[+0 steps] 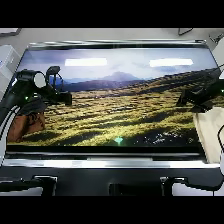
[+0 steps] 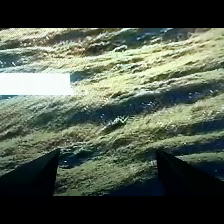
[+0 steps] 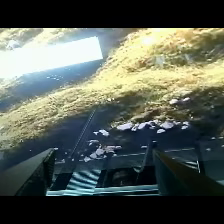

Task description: Fold the clothes and pants, and hang the long-sleeved shirts on hangers.

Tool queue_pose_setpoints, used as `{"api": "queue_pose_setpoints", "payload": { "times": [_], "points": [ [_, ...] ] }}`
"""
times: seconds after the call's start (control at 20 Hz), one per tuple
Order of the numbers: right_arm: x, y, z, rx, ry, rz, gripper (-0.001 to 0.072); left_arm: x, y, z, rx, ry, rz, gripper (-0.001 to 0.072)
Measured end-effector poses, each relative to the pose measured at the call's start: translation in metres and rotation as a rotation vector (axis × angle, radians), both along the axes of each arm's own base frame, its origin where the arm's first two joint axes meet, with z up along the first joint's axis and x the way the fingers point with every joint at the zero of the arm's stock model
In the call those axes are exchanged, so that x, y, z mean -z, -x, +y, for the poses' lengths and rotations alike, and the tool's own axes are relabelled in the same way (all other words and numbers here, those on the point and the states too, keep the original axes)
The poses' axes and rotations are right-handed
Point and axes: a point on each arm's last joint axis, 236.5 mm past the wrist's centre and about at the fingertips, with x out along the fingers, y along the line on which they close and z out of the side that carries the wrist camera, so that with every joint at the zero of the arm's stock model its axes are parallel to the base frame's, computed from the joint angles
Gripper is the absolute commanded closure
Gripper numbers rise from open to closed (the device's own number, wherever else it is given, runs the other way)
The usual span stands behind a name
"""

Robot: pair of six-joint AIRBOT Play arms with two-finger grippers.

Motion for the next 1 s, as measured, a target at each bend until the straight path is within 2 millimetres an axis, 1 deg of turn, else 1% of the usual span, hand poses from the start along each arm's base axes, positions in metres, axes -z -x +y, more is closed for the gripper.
{"api": "queue_pose_setpoints", "payload": {
  "times": [0.8, 1.0],
  "points": [
    [0.0, -0.001, 0.0, 0.001, 0.001, -0.003, 0.0016, 0.0, 0.0, 0.0, -0.001, 0.0, -0.001, 0.001],
    [-0.001, -0.014, -0.004, 0.018, 0.015, -0.057, 0.0017, 0.0, -0.012, -0.003, -0.023, 0.015, -0.043, 0.001]
  ]
}}
